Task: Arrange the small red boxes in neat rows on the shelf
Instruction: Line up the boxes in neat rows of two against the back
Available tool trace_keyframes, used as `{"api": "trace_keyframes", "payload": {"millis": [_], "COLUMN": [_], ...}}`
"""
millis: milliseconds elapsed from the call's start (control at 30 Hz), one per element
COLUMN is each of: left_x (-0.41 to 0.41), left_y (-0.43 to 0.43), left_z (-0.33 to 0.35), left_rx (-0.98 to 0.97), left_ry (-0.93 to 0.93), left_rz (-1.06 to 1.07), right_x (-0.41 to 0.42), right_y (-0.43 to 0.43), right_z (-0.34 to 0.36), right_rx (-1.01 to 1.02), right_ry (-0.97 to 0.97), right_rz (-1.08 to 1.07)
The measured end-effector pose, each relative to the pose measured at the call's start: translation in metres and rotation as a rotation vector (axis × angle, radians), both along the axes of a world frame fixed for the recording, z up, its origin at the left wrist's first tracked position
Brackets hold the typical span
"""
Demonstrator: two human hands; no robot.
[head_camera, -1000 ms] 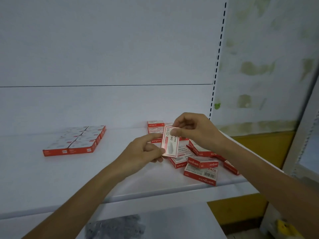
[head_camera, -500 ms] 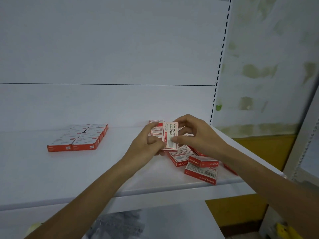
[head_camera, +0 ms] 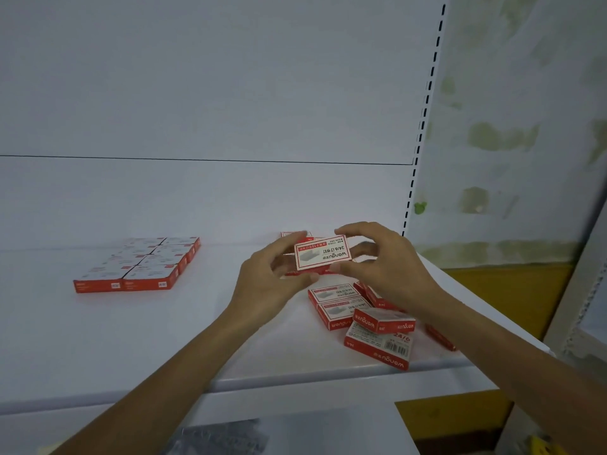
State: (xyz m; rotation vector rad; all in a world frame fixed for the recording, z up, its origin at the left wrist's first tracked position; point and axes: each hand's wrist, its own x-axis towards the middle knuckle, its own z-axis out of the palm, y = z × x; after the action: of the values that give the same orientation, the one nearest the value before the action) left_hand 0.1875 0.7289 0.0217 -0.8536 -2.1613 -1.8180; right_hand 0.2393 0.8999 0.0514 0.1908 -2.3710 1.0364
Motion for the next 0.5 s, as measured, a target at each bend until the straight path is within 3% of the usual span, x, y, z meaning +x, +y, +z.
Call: {"api": "trace_keyframes", "payload": {"millis": [200,367,500], "left_x": [-0.018,-0.043,-0.059], "left_y": [0.014,0.034,0.043], "left_z": [0.005,0.013,0.002], "left_rx": [-0.072,-0.266,-0.511], "left_ry": [0.08,0.123,0.108], "left_rz": [0.071,0.171,0.223], "right_x": [-0.02,-0.052,-0.091], "right_y": [0.023,0.044,0.068], "right_z": [0.003,0.004,0.006], "right_rx": [0.192,0.386,0.401], "right_ry": [-0.039,-0.086,-0.134], "right_rz": [0.032,0.021,-0.011]}}
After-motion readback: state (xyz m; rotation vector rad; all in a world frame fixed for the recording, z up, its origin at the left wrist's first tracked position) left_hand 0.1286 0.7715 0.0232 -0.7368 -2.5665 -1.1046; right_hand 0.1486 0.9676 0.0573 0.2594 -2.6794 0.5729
